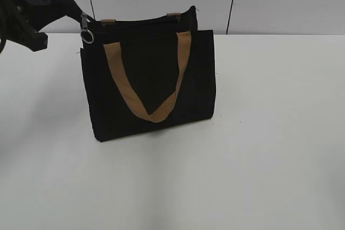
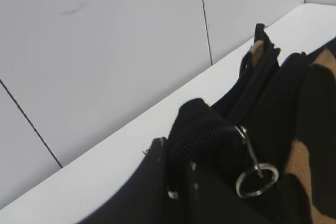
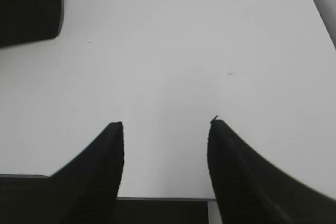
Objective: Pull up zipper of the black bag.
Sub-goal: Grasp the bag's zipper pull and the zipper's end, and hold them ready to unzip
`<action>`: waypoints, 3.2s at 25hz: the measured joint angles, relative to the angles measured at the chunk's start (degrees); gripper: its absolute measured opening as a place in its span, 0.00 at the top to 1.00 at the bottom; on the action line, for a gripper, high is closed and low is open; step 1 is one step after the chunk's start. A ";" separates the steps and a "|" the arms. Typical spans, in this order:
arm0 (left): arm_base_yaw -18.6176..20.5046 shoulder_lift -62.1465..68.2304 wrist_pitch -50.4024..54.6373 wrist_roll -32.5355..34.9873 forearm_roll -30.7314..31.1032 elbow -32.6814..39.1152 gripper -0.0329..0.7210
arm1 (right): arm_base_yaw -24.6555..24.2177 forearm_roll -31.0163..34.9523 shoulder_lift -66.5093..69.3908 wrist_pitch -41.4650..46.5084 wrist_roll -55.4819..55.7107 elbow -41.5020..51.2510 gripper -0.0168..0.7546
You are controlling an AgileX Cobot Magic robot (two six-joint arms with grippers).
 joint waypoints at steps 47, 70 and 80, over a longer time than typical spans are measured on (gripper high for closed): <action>0.00 0.00 -1.65 0.00 -3.09 0.00 0.93 | 33.52 54.47 98.77 -37.51 -70.15 -45.02 0.45; 0.00 0.00 -2.43 0.00 -3.80 0.00 0.93 | 39.82 64.54 112.71 -45.53 -70.17 -55.15 0.45; -0.02 0.00 -2.49 0.00 -3.91 0.00 0.93 | 39.82 68.00 114.80 -46.35 -70.17 -57.21 0.53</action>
